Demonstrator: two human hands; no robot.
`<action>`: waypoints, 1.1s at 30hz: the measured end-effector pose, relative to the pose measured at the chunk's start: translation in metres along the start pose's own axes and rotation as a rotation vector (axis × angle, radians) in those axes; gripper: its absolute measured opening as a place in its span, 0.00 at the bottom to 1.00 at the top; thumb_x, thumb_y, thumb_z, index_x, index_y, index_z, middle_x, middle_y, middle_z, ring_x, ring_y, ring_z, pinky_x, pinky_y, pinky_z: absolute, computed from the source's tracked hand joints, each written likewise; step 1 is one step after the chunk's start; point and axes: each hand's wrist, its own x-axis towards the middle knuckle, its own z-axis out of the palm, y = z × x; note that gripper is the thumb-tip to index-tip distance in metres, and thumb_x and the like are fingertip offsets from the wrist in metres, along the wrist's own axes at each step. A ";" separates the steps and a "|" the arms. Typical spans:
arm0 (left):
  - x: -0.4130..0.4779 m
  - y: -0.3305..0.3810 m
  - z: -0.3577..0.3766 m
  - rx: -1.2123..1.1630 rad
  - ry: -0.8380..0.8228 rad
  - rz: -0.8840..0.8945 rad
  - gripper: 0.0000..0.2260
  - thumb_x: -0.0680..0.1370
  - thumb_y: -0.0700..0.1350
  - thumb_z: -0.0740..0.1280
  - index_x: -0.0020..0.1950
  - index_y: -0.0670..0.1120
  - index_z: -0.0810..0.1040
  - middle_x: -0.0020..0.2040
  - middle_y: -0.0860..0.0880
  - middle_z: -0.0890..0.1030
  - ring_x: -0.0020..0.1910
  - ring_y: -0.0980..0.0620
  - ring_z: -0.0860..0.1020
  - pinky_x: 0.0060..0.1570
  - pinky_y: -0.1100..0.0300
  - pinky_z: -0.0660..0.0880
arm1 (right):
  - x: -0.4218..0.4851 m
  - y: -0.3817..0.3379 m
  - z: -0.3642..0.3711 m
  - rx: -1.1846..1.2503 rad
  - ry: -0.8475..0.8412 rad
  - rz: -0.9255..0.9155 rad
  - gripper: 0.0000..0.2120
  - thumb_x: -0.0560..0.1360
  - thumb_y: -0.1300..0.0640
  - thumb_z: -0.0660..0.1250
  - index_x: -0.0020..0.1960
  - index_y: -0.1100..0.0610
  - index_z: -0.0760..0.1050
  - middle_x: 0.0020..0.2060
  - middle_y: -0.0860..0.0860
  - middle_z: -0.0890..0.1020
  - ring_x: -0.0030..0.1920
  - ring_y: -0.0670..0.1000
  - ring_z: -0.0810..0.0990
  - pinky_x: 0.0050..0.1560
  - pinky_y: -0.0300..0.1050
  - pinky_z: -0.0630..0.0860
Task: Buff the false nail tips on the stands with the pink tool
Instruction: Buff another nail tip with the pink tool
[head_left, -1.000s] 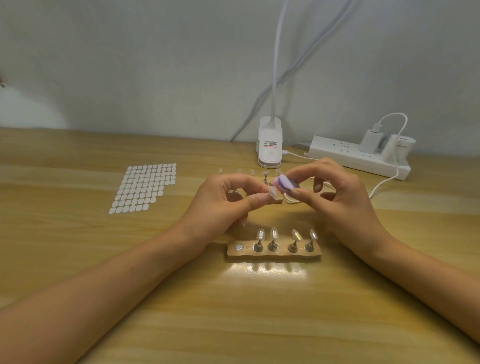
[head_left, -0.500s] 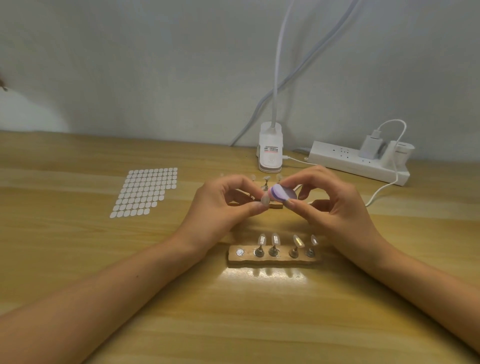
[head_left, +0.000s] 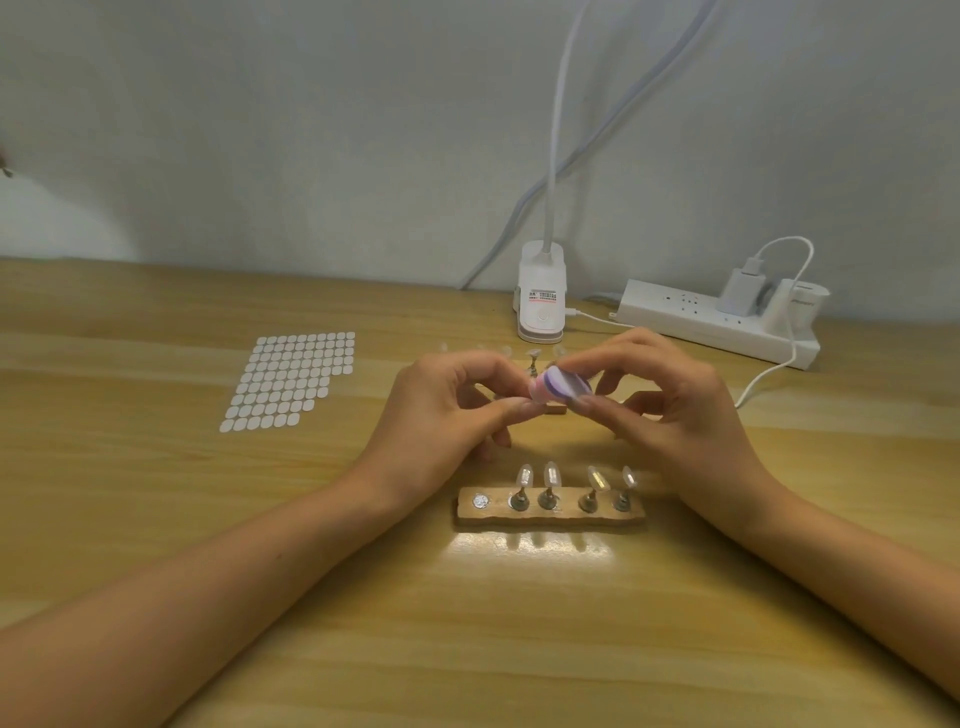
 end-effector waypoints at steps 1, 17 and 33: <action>-0.001 0.000 0.000 0.009 0.006 0.005 0.02 0.75 0.40 0.74 0.46 0.43 0.85 0.30 0.61 0.80 0.25 0.61 0.75 0.28 0.69 0.72 | 0.000 -0.001 0.000 0.010 0.002 -0.003 0.12 0.73 0.50 0.70 0.56 0.48 0.82 0.49 0.49 0.80 0.47 0.52 0.79 0.38 0.49 0.80; -0.001 0.000 0.002 0.114 0.010 0.053 0.03 0.76 0.39 0.74 0.47 0.46 0.87 0.36 0.57 0.83 0.28 0.68 0.75 0.30 0.75 0.67 | -0.002 0.000 0.001 -0.036 -0.038 -0.163 0.11 0.75 0.53 0.69 0.56 0.53 0.83 0.48 0.53 0.81 0.50 0.53 0.81 0.36 0.53 0.79; 0.000 0.000 0.002 0.115 -0.036 0.089 0.03 0.76 0.41 0.74 0.45 0.48 0.87 0.39 0.54 0.86 0.32 0.68 0.78 0.37 0.75 0.69 | 0.000 0.001 -0.001 -0.043 0.012 -0.112 0.11 0.75 0.53 0.68 0.57 0.50 0.81 0.49 0.47 0.80 0.52 0.57 0.79 0.40 0.51 0.78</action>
